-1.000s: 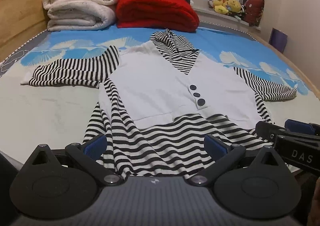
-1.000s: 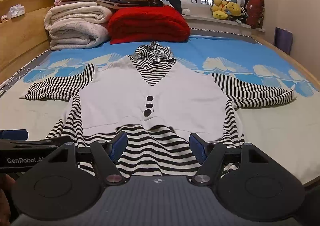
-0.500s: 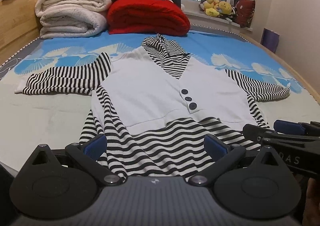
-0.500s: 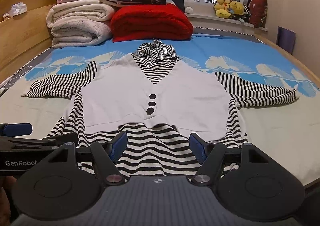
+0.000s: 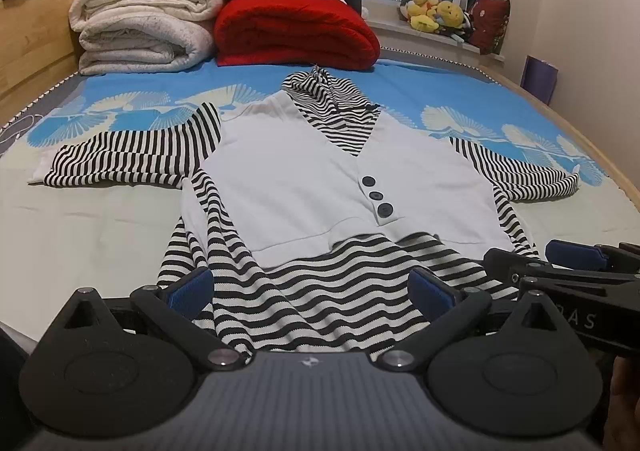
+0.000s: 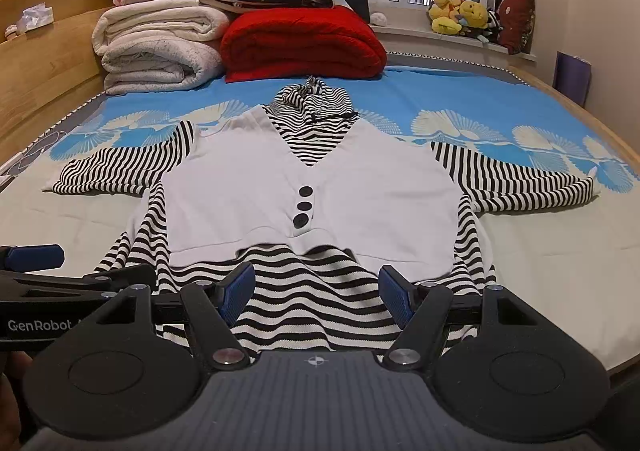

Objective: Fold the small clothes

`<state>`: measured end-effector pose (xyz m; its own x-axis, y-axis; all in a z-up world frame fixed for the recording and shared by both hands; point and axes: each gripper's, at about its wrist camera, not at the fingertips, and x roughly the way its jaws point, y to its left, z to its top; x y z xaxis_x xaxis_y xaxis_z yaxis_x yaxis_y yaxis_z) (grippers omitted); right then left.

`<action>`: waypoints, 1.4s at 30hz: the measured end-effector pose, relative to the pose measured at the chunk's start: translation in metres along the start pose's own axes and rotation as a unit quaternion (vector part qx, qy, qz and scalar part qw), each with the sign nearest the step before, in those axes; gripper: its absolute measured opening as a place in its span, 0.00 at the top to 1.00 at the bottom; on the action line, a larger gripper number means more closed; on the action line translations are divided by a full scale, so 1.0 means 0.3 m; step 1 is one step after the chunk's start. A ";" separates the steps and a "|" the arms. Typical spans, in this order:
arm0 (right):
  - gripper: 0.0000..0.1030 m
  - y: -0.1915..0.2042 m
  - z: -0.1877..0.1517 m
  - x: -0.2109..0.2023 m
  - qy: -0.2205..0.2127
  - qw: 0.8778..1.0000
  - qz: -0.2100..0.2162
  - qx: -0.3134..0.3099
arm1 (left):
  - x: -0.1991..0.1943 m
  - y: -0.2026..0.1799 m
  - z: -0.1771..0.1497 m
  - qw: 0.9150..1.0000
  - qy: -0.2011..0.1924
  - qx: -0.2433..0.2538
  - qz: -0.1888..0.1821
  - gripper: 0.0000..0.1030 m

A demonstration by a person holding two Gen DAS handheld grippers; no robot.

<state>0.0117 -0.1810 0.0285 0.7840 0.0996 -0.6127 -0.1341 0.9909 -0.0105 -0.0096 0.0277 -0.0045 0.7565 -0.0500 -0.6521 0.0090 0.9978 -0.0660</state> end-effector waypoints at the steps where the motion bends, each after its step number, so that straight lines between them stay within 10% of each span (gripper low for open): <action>1: 0.32 0.000 0.000 0.000 0.000 1.000 0.000 0.000 | 0.000 0.001 -0.001 1.000 0.000 0.000 0.000 0.00; 25: 0.35 -0.008 0.004 0.001 -0.001 1.000 -0.002 0.010 | 0.014 0.010 0.002 1.000 0.008 -0.002 0.014 0.01; 29: 0.51 -0.086 0.030 0.014 -0.006 0.998 -0.027 0.051 | 0.053 0.058 0.067 1.000 0.014 0.012 -0.010 0.45; 33: 0.52 -0.206 0.048 0.059 0.014 0.993 -0.049 0.108 | 0.114 0.130 0.158 0.999 0.006 0.034 -0.008 0.60; 42: 0.50 -0.346 0.015 0.251 0.095 0.983 -0.114 0.105 | 0.428 0.286 0.099 0.983 0.177 -0.048 0.009 0.39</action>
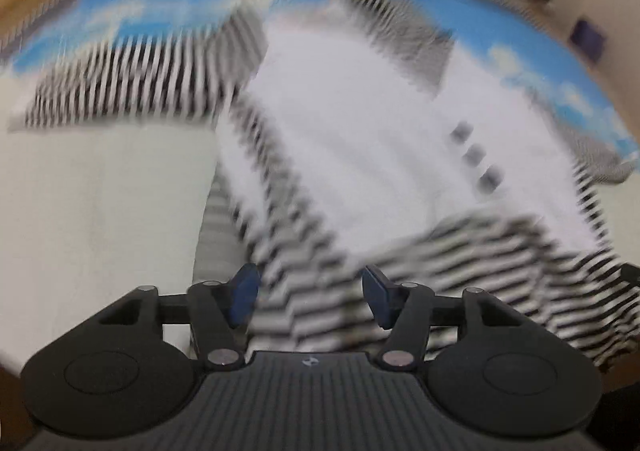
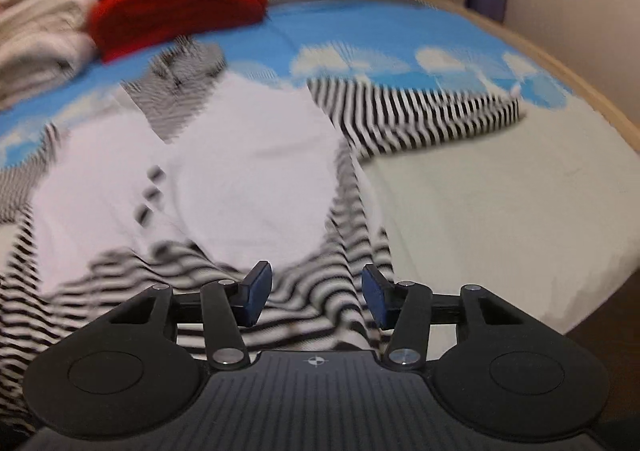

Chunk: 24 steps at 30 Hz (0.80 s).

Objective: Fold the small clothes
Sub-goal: 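Lower both tools and grasp the striped side edges of the shirt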

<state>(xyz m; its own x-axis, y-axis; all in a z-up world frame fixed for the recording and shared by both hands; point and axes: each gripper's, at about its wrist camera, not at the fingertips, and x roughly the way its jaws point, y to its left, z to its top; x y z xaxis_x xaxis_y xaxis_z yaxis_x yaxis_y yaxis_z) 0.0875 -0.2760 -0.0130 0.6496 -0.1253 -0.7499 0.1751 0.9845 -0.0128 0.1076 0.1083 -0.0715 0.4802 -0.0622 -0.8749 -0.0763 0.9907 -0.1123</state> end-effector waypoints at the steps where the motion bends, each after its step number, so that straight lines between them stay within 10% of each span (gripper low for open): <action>1: 0.50 -0.008 -0.005 0.025 0.014 1.000 -0.003 0.007 | 0.031 0.017 -0.013 1.000 0.027 -0.012 -0.004 0.39; 6: 0.50 -0.067 -0.038 0.112 0.085 0.994 -0.015 0.073 | 0.031 0.079 -0.050 0.998 0.047 -0.007 0.034 0.90; 14: 0.50 -0.077 -0.065 0.122 0.113 0.989 -0.029 0.092 | -0.044 0.122 -0.064 0.997 0.038 -0.048 0.039 0.89; 18: 0.80 -0.110 -0.070 0.119 0.116 0.987 -0.022 0.108 | -0.071 0.085 -0.048 0.999 0.007 -0.042 0.030 0.63; 24: 0.87 -0.114 -0.080 0.082 0.101 0.990 -0.004 0.100 | -0.022 0.061 -0.048 0.999 0.022 -0.031 0.036 0.59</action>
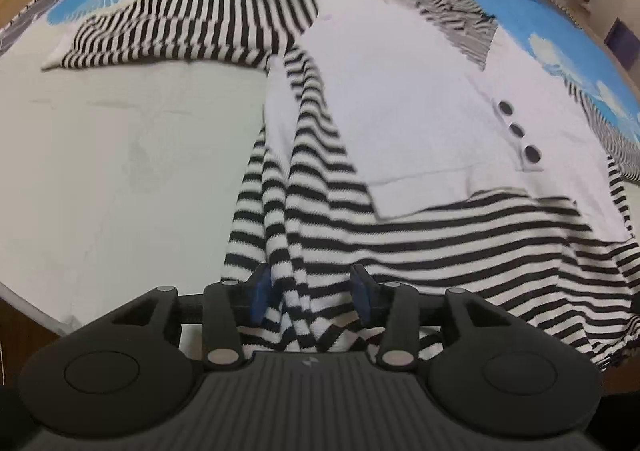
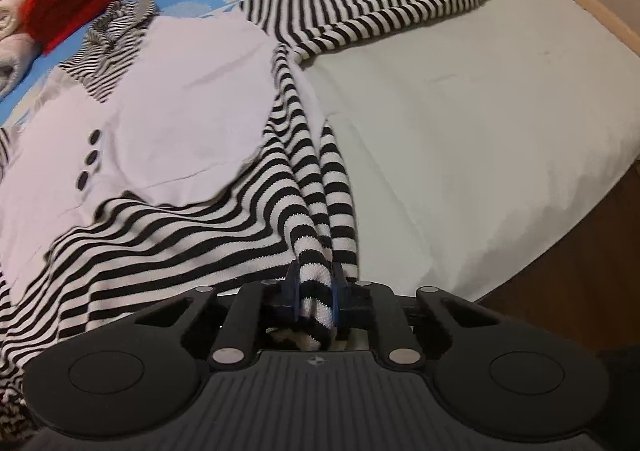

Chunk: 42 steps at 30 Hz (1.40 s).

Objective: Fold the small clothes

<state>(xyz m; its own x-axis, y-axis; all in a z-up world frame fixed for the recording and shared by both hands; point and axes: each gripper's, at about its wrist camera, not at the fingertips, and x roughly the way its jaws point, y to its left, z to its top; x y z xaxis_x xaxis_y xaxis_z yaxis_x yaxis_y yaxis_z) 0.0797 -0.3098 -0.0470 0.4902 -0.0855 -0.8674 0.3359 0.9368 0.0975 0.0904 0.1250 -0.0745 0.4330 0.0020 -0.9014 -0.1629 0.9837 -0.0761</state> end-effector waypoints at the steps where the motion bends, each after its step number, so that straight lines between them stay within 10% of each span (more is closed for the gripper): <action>1: 0.85 -0.005 0.002 -0.002 0.004 1.000 0.011 0.004 | 0.012 0.005 -0.003 1.000 0.010 0.004 0.007 0.69; 2: 0.85 -0.010 0.002 -0.002 0.010 1.000 0.021 0.009 | 0.022 0.013 -0.007 1.000 0.018 0.009 0.023 0.92; 7: 0.56 -0.036 -0.005 -0.017 0.001 1.000 0.021 0.009 | -0.001 0.064 -0.002 0.999 0.009 -0.017 0.046 0.92; 11: 0.56 -0.062 -0.005 -0.017 -0.003 1.000 0.030 0.006 | -0.002 0.042 -0.001 0.999 0.012 -0.007 0.044 0.90; 15: 0.90 -0.061 -0.015 -0.010 0.006 0.999 0.045 -0.016 | -0.039 0.007 0.000 0.999 -0.021 -0.002 0.038 0.87; 19: 0.94 -0.047 -0.023 -0.018 0.007 0.998 0.059 -0.037 | -0.066 -0.013 0.001 0.999 -0.037 -0.001 0.012 0.85; 24: 0.94 -0.028 -0.041 -0.018 0.014 0.996 0.055 -0.074 | 0.011 0.051 -0.023 0.998 0.036 -0.035 0.034 0.81; 30: 0.77 -0.021 -0.026 -0.090 -0.070 0.994 0.032 -0.076 | -0.087 -0.029 -0.005 0.997 -0.060 0.023 0.033 0.78; 33: 0.63 0.007 -0.018 -0.132 -0.118 0.988 0.041 -0.093 | -0.068 -0.052 -0.009 0.999 -0.043 0.021 -0.005 0.63; 38: 0.56 0.049 -0.049 -0.029 -0.040 0.989 -0.025 -0.143 | -0.017 -0.037 -0.017 1.000 0.001 0.010 0.027 0.62; 42: 0.56 0.029 -0.036 -0.031 -0.039 0.994 -0.029 -0.098 | -0.066 -0.002 0.008 0.999 -0.038 -0.012 0.025 0.63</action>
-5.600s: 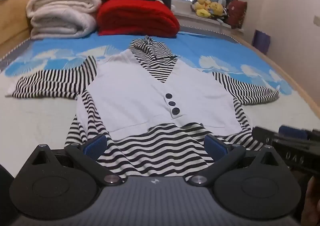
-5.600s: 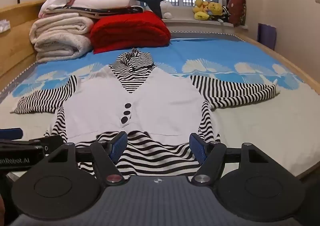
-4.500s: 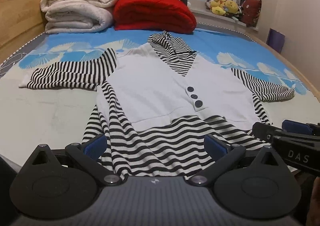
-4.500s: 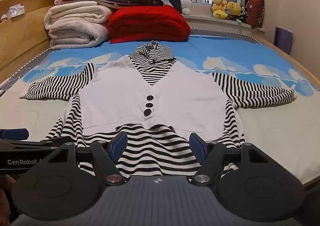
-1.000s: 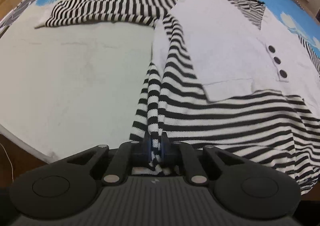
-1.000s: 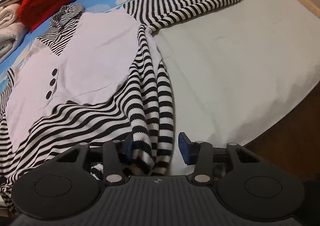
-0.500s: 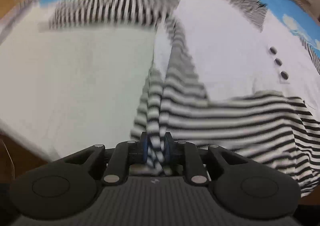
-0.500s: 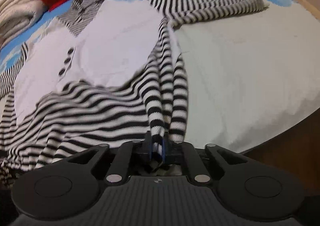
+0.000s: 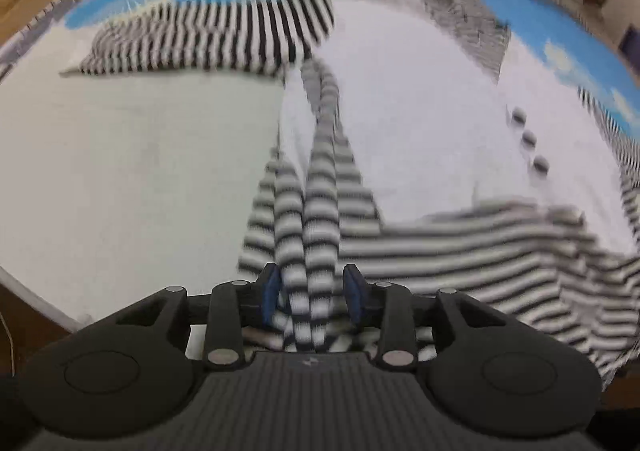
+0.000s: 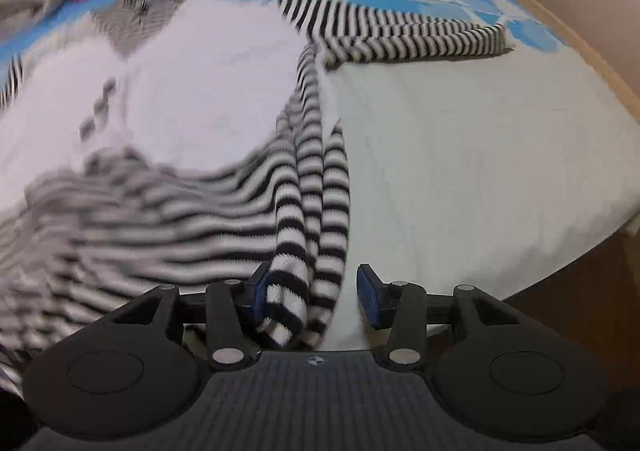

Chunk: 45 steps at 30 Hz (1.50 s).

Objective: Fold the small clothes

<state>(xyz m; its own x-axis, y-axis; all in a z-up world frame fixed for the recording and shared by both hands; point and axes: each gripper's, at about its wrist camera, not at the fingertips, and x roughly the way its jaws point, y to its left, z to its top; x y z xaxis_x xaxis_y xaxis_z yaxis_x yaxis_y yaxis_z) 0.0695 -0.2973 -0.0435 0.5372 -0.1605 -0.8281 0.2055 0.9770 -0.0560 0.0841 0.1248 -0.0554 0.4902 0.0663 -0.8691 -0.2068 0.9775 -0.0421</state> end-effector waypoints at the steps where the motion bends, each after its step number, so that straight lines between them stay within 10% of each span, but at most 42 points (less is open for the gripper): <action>1: 0.56 0.002 0.008 -0.019 -0.018 1.000 -0.001 0.004 | -0.022 0.000 0.008 1.000 -0.018 0.000 0.001 0.63; 8: 0.55 0.045 0.068 -0.159 -0.163 0.986 0.015 0.024 | -0.136 -0.060 0.062 0.991 -0.126 0.013 -0.035 0.60; 12: 0.55 0.103 0.085 -0.188 -0.201 0.978 0.046 0.014 | -0.189 -0.122 0.087 0.980 -0.195 0.028 -0.033 0.41; 19: 0.51 0.236 0.170 -0.222 -0.242 0.967 0.077 -0.021 | -0.272 -0.133 0.159 0.966 -0.257 0.015 -0.001 0.40; 26: 0.51 0.368 0.359 -0.300 -0.269 0.953 0.131 -0.045 | -0.333 -0.151 0.508 0.956 -0.291 0.035 0.013 0.41; 32: 0.50 0.464 0.570 -0.334 -0.286 0.947 0.137 -0.052 | -0.288 -0.189 0.745 0.923 -0.373 0.088 0.018 0.40; 37: 0.49 0.526 0.700 -0.261 -0.293 0.943 0.142 -0.068 | -0.090 -0.155 0.741 0.933 -0.349 0.079 0.041 0.41; 41: 0.49 0.553 0.734 -0.148 -0.288 0.945 0.140 -0.071 | 0.095 -0.108 0.772 0.970 -0.234 0.023 0.067 0.46; 45: 0.49 0.562 0.732 -0.009 -0.233 0.961 0.132 -0.065 | 0.186 -0.081 0.816 0.971 -0.226 0.010 0.074 0.45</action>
<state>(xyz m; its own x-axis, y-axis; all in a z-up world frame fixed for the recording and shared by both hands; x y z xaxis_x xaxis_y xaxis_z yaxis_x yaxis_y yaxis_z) 0.2822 -0.1629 0.0718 0.8706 0.0800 -0.4855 -0.0763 0.9967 0.0275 0.3237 0.1537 0.0176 0.7793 0.2828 -0.5592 -0.2889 0.9540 0.0798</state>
